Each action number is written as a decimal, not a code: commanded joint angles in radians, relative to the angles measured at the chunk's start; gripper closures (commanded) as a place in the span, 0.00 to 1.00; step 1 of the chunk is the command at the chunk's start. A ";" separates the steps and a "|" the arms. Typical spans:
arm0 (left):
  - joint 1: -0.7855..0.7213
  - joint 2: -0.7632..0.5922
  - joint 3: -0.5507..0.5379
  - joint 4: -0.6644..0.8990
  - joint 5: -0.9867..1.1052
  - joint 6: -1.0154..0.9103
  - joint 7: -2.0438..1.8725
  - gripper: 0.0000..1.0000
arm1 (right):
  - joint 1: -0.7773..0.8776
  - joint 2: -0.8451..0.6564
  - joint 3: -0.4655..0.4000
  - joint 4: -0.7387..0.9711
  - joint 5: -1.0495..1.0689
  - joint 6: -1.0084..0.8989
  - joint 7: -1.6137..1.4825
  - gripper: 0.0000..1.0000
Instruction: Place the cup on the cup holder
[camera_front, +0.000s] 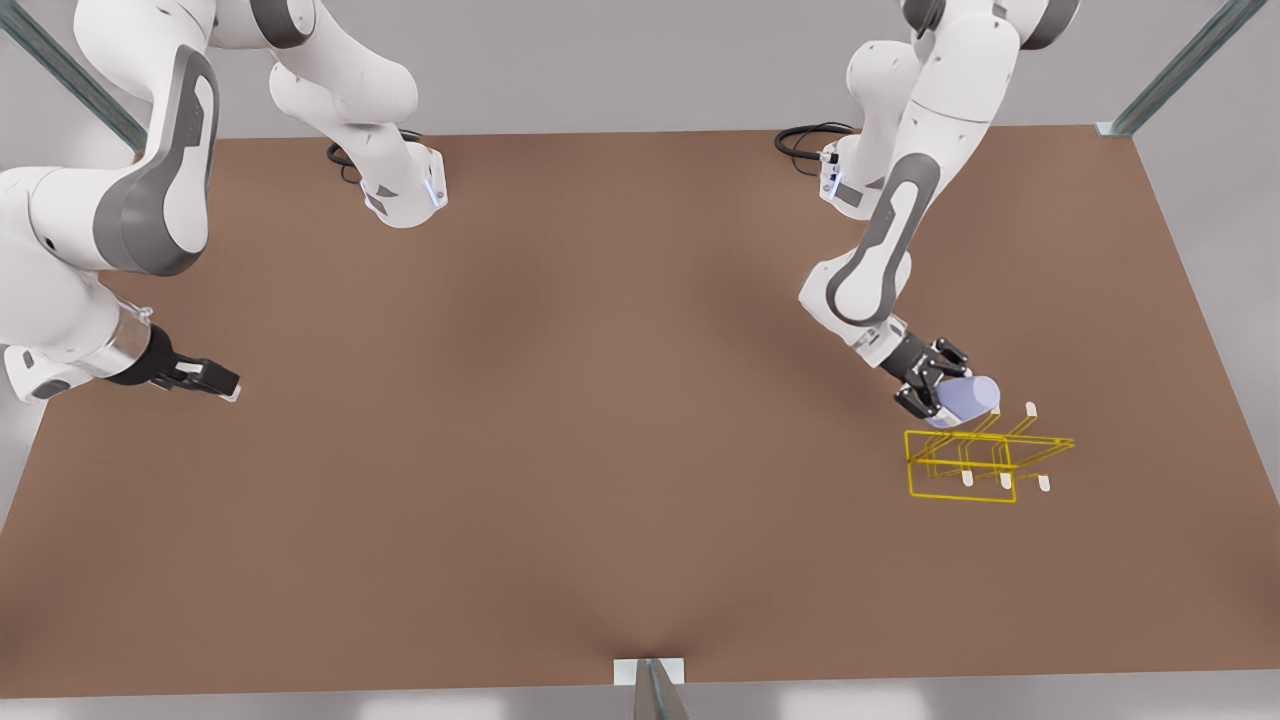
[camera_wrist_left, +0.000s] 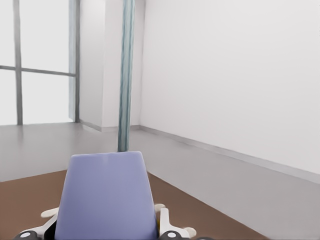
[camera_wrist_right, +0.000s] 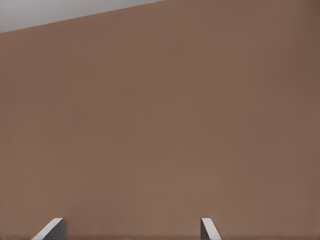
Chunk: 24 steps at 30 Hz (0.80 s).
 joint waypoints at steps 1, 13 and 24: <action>0.002 0.000 0.000 -0.016 0.030 0.018 -0.059 0.23 | 0.000 -0.001 0.000 0.000 0.000 0.002 -0.001 0.00; 0.002 -0.055 0.033 -0.066 0.091 0.028 -0.070 0.23 | 0.000 0.007 0.000 -0.003 0.003 0.002 -0.001 0.00; 0.002 -0.048 0.099 -0.060 0.166 0.087 -0.074 0.23 | 0.000 0.012 0.000 0.003 0.004 0.000 -0.001 0.00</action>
